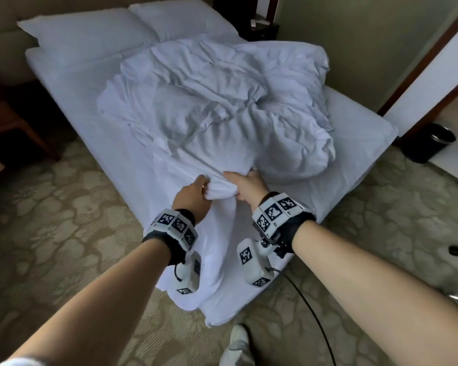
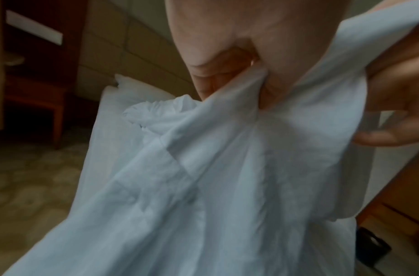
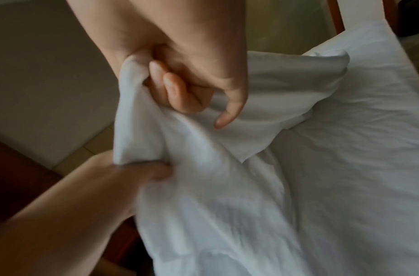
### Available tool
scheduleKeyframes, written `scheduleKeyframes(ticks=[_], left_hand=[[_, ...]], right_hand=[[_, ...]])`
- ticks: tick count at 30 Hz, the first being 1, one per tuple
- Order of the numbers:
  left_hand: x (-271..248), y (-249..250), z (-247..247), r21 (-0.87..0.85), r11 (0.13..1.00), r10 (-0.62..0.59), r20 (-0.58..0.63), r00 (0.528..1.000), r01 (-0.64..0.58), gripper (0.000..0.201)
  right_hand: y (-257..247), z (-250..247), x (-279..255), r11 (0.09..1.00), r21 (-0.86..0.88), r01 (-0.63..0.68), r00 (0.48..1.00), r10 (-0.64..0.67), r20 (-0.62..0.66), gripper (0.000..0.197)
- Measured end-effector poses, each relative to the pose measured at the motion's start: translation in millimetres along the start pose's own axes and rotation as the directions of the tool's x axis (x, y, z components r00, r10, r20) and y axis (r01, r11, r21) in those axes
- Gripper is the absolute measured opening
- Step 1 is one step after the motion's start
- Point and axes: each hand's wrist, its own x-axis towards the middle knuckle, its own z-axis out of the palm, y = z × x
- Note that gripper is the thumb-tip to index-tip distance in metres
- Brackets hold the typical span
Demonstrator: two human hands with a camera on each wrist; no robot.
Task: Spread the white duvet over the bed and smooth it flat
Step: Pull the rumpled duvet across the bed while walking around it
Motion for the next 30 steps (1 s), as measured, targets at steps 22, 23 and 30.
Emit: scheduleKeyframes(ticks=[22, 23, 30], left_hand=[[-96.3, -31.2, -110.1, 0.363, 0.932, -0.091, 0.268, 0.959, -0.013, 0.04], [-99.8, -25.5, -106.3, 0.356, 0.934, -0.08, 0.304, 0.949, -0.036, 0.037], [-103.4, -15.9, -57.3, 0.419, 0.881, -0.112, 0.636, 0.764, -0.22, 0.045]], right_hand=[[-25.2, -61.5, -28.0, 0.865, -0.495, -0.08, 0.996, 0.047, -0.079, 0.04], [-25.8, -69.9, -36.3, 0.877, -0.472, -0.093, 0.993, 0.049, -0.105, 0.04], [21.5, -129.6, -76.0, 0.933, -0.248, -0.261, 0.927, 0.171, -0.334, 0.021]])
